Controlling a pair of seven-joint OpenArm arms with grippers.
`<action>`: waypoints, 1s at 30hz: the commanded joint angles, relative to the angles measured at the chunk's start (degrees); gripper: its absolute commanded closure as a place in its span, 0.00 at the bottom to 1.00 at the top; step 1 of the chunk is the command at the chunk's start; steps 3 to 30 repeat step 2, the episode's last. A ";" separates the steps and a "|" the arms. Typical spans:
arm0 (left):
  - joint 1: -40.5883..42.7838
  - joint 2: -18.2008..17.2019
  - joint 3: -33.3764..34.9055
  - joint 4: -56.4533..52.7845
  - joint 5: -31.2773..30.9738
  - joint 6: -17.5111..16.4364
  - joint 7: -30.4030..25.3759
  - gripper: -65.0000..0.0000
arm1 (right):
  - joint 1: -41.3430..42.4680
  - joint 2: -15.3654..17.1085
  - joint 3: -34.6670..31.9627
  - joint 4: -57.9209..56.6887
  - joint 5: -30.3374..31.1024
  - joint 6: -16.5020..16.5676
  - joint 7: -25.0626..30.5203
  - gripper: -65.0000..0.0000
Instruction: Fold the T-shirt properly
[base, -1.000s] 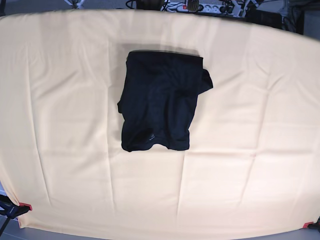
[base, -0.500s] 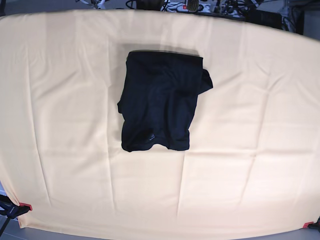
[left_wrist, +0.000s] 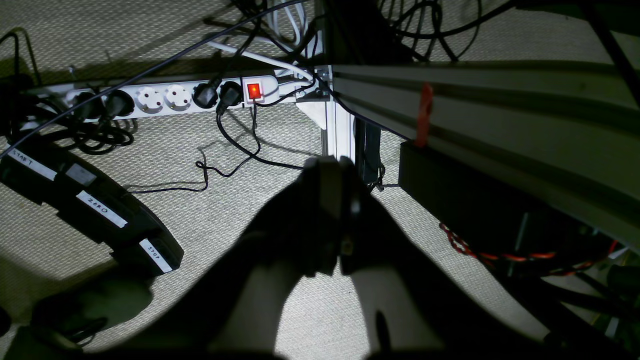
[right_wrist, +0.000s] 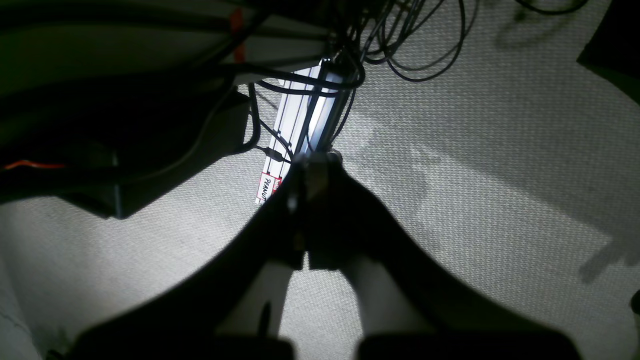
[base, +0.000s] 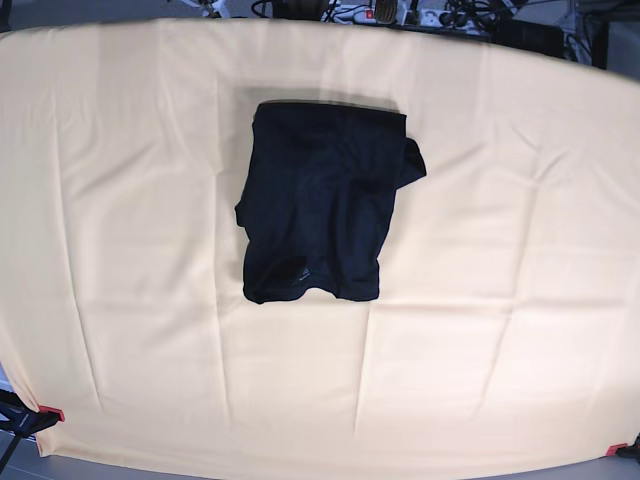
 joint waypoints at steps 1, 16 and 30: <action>0.28 -0.04 0.00 0.26 -0.11 -0.13 -0.61 1.00 | -0.48 -0.42 0.11 0.15 0.11 0.26 0.46 1.00; 0.28 -0.02 0.00 0.26 -0.11 -0.15 -0.63 1.00 | -0.48 -0.74 0.11 0.15 0.11 0.26 0.48 1.00; 0.28 -0.02 0.00 0.26 -0.11 -0.15 -0.63 1.00 | -0.48 -0.74 0.11 0.15 0.11 0.26 0.48 1.00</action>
